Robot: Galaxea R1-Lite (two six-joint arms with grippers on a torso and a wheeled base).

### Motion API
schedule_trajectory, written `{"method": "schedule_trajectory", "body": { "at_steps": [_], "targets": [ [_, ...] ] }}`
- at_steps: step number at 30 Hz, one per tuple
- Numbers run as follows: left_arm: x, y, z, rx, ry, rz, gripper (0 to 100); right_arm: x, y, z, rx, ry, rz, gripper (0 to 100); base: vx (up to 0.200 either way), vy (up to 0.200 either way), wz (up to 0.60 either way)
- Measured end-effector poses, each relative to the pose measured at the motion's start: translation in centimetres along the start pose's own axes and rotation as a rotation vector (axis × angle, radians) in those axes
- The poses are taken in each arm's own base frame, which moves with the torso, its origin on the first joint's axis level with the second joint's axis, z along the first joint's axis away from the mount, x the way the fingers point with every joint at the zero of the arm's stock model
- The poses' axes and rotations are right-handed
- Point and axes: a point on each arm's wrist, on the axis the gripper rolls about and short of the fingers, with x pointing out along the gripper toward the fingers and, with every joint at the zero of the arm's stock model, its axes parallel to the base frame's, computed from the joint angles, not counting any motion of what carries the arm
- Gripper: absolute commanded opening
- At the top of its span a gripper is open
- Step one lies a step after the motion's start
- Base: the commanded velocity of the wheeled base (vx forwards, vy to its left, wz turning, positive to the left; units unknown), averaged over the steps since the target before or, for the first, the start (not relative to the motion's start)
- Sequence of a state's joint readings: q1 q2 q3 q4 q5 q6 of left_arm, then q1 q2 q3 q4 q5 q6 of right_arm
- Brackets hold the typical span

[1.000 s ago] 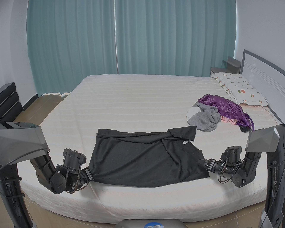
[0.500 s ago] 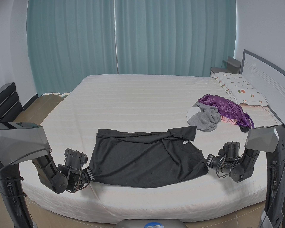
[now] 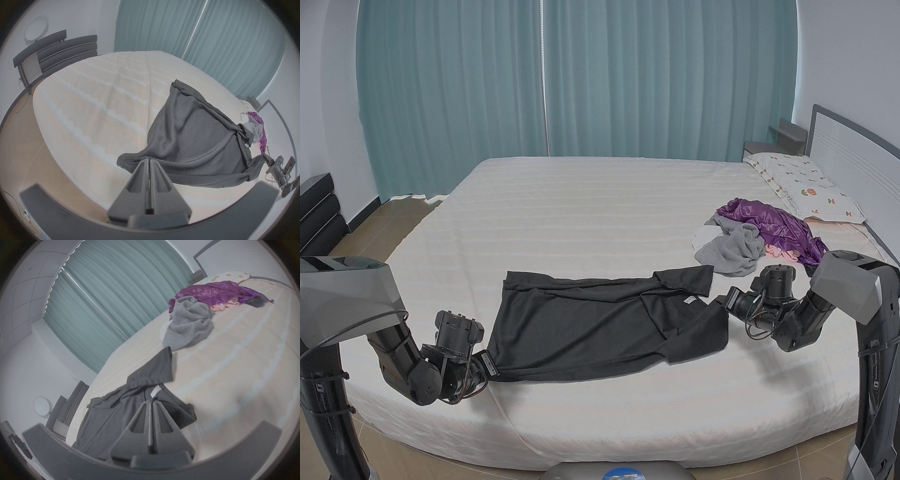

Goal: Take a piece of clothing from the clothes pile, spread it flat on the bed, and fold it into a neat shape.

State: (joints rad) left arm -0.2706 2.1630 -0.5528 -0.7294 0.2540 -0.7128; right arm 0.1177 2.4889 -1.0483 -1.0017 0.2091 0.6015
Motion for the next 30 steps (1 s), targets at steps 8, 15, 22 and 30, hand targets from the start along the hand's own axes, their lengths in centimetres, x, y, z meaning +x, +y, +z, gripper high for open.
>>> {"method": "schedule_trajectory", "body": {
  "at_steps": [8, 15, 22, 30],
  "targets": [
    [0.0, 0.0, 0.1, -0.003, -0.003, 0.0, 0, 3.9, 1.8, 1.6, -0.024, -0.106, -0.026, 0, 0.0, 0.0, 0.0],
    [0.1, 0.0, 0.0, -0.005, -0.003, 0.0, 0, 7.1, 2.5, 1.2, -0.037, -0.168, -0.048, 0, 0.0, 0.0, 0.0],
    [0.1, 0.1, 0.0, -0.005, -0.001, 0.002, 0, 8.9, 1.9, 0.4, -0.037, -0.185, -0.06, 100, 0.0, 0.0, 0.0],
    [0.2, 0.1, -0.1, -0.004, 0.0, 0.004, 0, 7.9, 0.7, -0.1, -0.033, -0.178, -0.08, 100, 0.0, 0.0, 0.0]
  ]
}}
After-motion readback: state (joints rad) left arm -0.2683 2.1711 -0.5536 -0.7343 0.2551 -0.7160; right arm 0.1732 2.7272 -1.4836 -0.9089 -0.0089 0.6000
